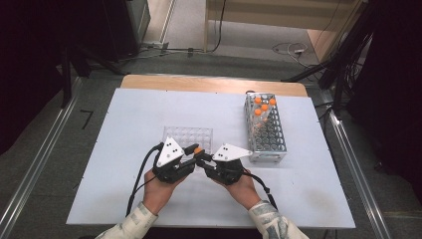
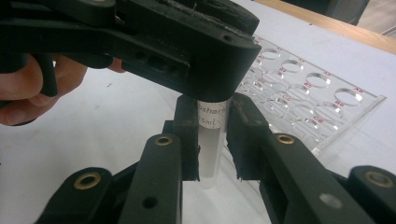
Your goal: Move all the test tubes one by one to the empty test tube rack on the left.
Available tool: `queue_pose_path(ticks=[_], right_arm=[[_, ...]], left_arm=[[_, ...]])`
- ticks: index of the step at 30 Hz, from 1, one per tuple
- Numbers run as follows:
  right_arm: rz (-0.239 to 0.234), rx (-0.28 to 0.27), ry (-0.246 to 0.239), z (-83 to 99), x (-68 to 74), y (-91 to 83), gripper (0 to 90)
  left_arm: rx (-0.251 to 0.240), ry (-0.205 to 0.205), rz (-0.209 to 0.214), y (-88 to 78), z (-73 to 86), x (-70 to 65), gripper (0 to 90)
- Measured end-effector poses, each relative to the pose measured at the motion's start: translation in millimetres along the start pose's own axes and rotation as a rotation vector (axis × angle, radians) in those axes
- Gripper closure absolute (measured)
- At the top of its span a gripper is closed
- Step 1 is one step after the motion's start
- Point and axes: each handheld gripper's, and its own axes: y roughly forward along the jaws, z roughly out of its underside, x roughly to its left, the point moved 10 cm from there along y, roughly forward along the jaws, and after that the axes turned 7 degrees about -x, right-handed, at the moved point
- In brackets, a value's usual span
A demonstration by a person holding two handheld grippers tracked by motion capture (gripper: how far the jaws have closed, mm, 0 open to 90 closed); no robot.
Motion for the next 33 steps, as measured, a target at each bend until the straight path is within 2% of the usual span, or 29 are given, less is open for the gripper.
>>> queue_pose_path(ticks=[5,6,8,9,12,22,28,33], right_arm=[[-0.004,-0.002,0.003,-0.8,0.9,0.0,71.3],[-0.008,-0.002,0.006,-1.1,1.1,-0.1,66.7],[-0.02,0.001,0.019,-0.8,1.9,0.1,51.8],[-0.019,0.007,0.022,0.0,1.5,0.3,45.5],[-0.015,0.016,0.029,1.2,0.0,-0.1,34.9],[0.028,0.012,0.027,-2.5,-11.0,-10.2,28.8],[0.054,0.007,0.042,-2.6,-17.4,-17.8,29.0],[0.068,0.008,0.052,-1.2,-23.4,-20.9,29.2]], left_arm=[[-0.003,-0.003,-0.006,-1.5,-1.2,0.7,70.4],[-0.003,-0.003,-0.006,-1.5,-1.2,0.7,70.5],[-0.01,0.002,-0.014,-2.1,-2.3,2.0,70.6],[-0.015,-0.013,-0.017,-2.9,-3.7,3.8,70.6],[-0.016,-0.02,-0.022,-5.7,-5.8,6.9,70.7],[-0.032,-0.038,-0.037,-17.6,-18.0,18.5,70.7],[-0.04,-0.051,-0.066,-26.0,-24.1,33.8,70.6],[-0.054,-0.076,-0.1,-33.8,-30.6,52.5,70.6]])
